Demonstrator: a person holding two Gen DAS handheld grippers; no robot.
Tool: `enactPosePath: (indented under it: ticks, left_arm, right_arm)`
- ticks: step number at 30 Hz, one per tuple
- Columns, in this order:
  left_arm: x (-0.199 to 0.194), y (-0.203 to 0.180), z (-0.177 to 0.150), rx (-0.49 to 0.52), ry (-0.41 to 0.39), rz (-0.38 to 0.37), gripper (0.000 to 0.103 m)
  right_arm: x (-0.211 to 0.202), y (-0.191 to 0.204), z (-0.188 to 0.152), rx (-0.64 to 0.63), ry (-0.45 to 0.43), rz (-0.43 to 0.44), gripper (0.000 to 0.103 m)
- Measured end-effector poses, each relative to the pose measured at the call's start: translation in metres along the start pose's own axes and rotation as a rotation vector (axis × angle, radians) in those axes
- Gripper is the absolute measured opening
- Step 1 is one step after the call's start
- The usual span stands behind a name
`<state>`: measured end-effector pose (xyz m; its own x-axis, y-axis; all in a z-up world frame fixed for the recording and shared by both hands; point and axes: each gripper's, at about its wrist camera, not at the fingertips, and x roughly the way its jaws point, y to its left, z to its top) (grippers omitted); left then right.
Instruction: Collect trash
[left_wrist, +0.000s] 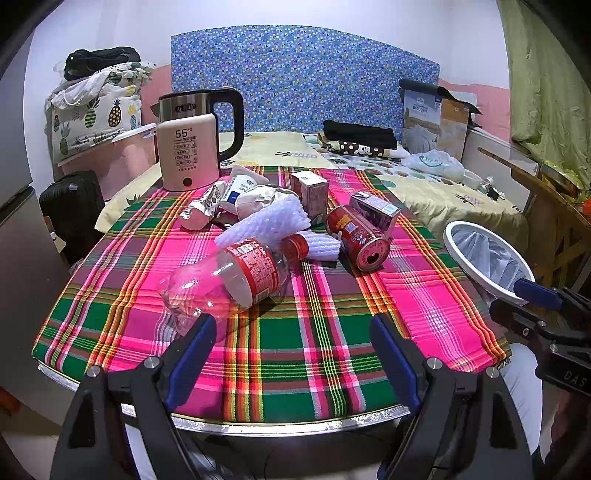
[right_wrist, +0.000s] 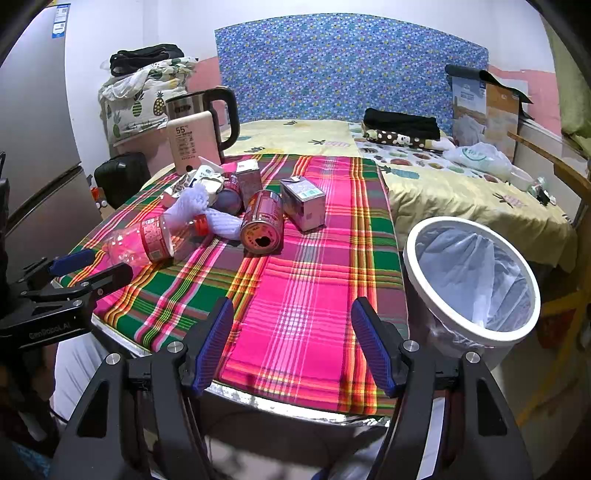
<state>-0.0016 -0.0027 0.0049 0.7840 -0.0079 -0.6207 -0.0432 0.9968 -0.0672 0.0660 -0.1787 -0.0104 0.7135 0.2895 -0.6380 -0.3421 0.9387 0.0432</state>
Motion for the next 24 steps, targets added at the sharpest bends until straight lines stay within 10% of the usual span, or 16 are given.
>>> enactPosePath:
  ticks: [24]
  left_arm:
    - [-0.0004, -0.0006, -0.0008, 0.000, -0.003, 0.000, 0.086]
  right_arm:
    - [-0.0015, -0.0062, 0.0023, 0.001, -0.001, -0.002, 0.068]
